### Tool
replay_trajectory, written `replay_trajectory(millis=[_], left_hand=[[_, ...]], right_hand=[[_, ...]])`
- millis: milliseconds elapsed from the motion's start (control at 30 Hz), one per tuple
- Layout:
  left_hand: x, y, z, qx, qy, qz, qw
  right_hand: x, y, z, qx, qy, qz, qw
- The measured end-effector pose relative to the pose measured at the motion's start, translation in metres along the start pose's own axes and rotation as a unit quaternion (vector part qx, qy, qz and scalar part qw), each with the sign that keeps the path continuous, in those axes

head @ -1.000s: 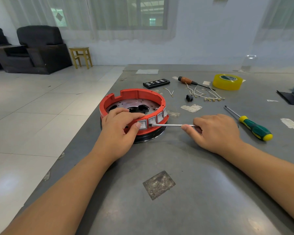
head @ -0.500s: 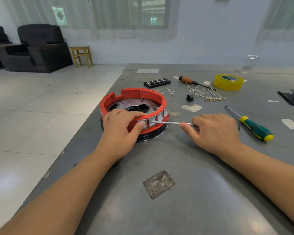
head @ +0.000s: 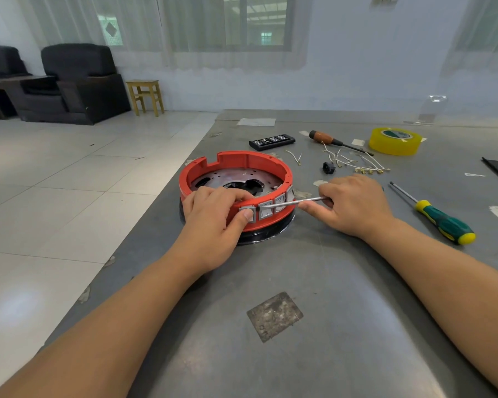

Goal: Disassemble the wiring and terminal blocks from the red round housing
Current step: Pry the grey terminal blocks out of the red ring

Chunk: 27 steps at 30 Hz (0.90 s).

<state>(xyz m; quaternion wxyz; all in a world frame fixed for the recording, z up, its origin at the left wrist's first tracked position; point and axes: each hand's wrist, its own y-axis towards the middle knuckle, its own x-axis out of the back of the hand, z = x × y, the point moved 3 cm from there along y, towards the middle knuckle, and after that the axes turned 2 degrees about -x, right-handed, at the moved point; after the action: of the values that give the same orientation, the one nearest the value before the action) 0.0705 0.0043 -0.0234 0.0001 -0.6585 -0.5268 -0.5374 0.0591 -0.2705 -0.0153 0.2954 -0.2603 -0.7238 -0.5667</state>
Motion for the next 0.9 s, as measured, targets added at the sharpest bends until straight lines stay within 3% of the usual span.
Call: replay_trajectory(millis=[533,900], left_hand=[[-0.004,-0.001,0.001,-0.011,-0.004,0.008,1.0],[-0.001,-0.004,0.002,-0.036,-0.023,-0.028,0.999]], right_hand=[[-0.023,0.02,-0.013,0.047,0.03,-0.015,0.998],[0.021,-0.033,0.002,-0.063,-0.09,0.043,0.993]])
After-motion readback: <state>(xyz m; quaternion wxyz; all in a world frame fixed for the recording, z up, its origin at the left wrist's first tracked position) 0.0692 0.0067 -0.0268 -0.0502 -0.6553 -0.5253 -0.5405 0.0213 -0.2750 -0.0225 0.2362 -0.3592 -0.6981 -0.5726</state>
